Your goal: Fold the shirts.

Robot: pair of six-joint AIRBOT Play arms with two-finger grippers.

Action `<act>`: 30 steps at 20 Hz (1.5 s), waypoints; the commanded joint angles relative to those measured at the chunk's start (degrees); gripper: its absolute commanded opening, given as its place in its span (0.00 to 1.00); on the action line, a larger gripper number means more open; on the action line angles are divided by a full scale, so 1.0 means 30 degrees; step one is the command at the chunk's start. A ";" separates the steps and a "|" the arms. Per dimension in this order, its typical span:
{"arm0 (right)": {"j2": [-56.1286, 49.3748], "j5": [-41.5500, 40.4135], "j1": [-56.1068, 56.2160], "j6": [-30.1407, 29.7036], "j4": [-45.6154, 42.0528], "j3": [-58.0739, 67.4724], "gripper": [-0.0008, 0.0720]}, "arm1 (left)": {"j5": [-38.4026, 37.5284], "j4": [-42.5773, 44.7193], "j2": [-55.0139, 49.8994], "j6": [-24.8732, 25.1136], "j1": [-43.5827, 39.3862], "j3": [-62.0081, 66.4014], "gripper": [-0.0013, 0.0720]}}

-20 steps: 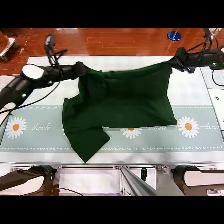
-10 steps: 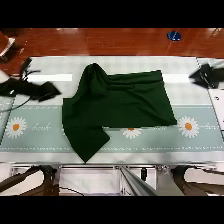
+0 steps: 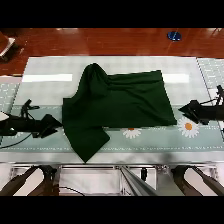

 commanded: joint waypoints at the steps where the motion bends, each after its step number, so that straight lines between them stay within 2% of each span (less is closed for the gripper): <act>1: 0.1137 0.0408 -0.0036 -0.0087 -0.0248 -0.1428 0.57 | 0.1683 -0.1668 0.0189 0.0692 -0.1086 -0.1923 0.71; 4: 0.1137 0.0561 -0.0036 0.0444 -0.1319 -0.1428 0.57 | 0.3789 -0.1887 0.0189 0.0692 -0.2863 -0.2178 0.68; 5: 0.1137 0.0962 -0.0036 0.0466 -0.1596 -0.1428 0.57 | 0.4342 -0.2186 0.0182 0.0685 -0.3337 -0.2178 0.53; 6: 0.1137 0.1370 -0.0036 0.0663 -0.2011 -0.1428 0.57 | 0.4809 -0.2521 0.0182 0.0707 -0.3789 -0.2178 0.21; 7: 0.1137 0.1741 -0.0036 0.0940 -0.2550 -0.1428 0.57 | 0.5217 -0.2623 0.0189 0.0787 -0.4189 -0.2171 0.06; 11: 0.1137 0.3351 -0.0036 0.2171 -0.4940 -0.1435 0.57 | 0.5741 -0.2652 0.0189 0.0801 -0.4874 -0.2164 0.05; 16: 0.0270 0.3512 0.0066 0.2127 -0.4299 -0.1690 0.57 | 0.5756 -0.2652 0.0189 0.0801 -0.4874 -0.2164 0.05; 19: -0.1151 0.1661 0.0066 0.1945 -0.3111 -0.1683 0.57 | 0.5756 -0.2652 0.0189 0.0787 -0.4874 -0.2164 0.05; 24: -0.3774 -0.0444 0.0066 0.0372 0.0313 -0.1661 0.56 | 0.5763 -0.2659 0.0189 0.0787 -0.4874 -0.2164 0.05; 27: -0.4809 -0.1392 0.0262 -0.0240 0.1515 -0.1362 0.46 | 0.5778 -0.2667 0.0189 0.0780 -0.4874 -0.2164 0.05; 30: -0.5661 -0.2390 0.1654 -0.0211 0.1887 -0.0714 0.46 | 0.5785 -0.2820 0.0189 0.0780 -0.4874 -0.2164 0.05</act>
